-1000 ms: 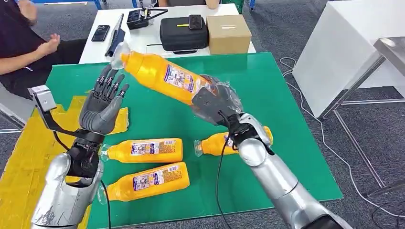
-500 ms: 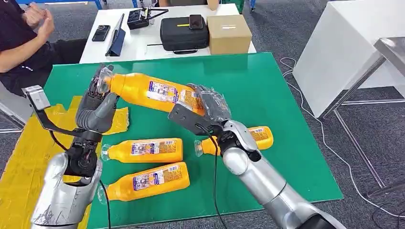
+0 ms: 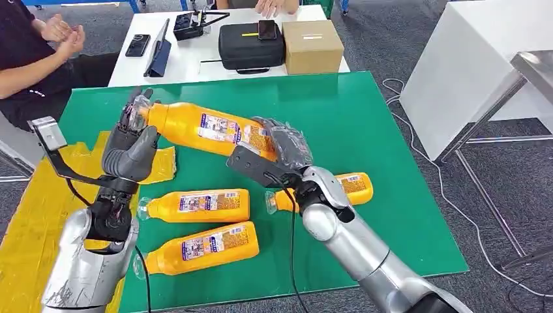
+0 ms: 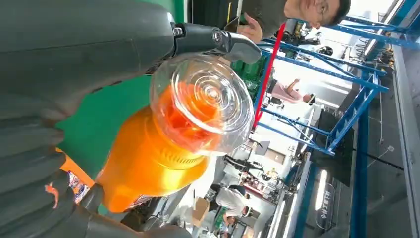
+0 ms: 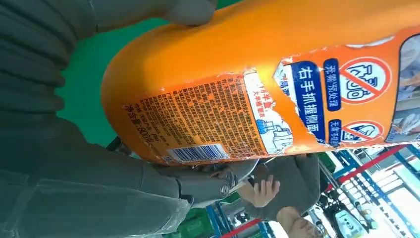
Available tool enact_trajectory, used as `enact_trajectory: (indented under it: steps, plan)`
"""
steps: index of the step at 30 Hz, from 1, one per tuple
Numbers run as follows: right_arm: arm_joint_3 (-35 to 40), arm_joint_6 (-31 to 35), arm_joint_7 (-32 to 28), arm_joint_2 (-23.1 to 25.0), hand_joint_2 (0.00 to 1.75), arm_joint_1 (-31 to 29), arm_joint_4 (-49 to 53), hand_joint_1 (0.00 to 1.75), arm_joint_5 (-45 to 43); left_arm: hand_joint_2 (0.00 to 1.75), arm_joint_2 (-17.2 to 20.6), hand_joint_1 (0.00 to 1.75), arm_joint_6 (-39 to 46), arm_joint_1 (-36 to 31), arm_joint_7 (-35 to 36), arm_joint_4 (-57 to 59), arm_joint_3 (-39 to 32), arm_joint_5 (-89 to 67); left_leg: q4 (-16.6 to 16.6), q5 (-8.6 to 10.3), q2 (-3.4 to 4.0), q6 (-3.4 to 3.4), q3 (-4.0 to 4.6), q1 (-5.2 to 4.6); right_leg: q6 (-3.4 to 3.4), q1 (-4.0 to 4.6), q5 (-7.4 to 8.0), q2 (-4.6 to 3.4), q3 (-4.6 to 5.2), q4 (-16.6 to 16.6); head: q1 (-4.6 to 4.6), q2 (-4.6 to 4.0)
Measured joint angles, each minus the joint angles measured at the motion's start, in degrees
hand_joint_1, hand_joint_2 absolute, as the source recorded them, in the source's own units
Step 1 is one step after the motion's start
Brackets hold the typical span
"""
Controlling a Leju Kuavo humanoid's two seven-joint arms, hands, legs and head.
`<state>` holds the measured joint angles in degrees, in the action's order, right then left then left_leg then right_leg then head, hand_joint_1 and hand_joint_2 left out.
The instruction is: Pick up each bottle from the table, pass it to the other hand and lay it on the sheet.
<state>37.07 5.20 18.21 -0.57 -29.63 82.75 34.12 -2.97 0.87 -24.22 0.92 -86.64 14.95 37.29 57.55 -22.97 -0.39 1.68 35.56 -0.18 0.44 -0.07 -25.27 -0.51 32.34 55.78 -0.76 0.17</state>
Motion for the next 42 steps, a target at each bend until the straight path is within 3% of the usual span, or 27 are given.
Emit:
enact_trajectory:
  steps: [13, 19, 42]
  plan:
    - [3.6, -2.4, 3.3, 0.7, 1.75, -1.2, -0.6, 1.75, 12.4, 1.75, 0.1, 0.00, 0.8, 0.1, -0.1, 0.0, -1.1, 1.2, 0.0, 0.00, 0.01, 0.00, 0.01, 0.00, 0.00, 0.01, 0.00, 0.00, 0.01, 0.0, -0.02, 0.02]
    - [-0.3, 2.4, -1.6, 3.3, 1.75, -0.7, 0.6, 1.75, -7.5, 1.75, 0.9, 0.00, 1.6, 0.8, -1.3, -0.1, -3.4, 1.2, 0.0, 0.00, -0.02, 0.00, 0.01, 0.01, -0.01, 0.01, 0.00, 0.01, 0.03, 0.0, 0.00, 0.02]
    - [-4.2, 4.5, -3.1, 6.2, 1.75, 0.6, 4.4, 1.75, -14.8, 1.75, 0.8, 0.00, 2.1, 3.1, -1.4, -1.3, -5.8, -0.9, 0.0, 0.00, 0.01, 0.00, 0.02, 0.05, -0.01, 0.01, 0.00, 0.00, 0.03, 0.0, 0.00, 0.02]
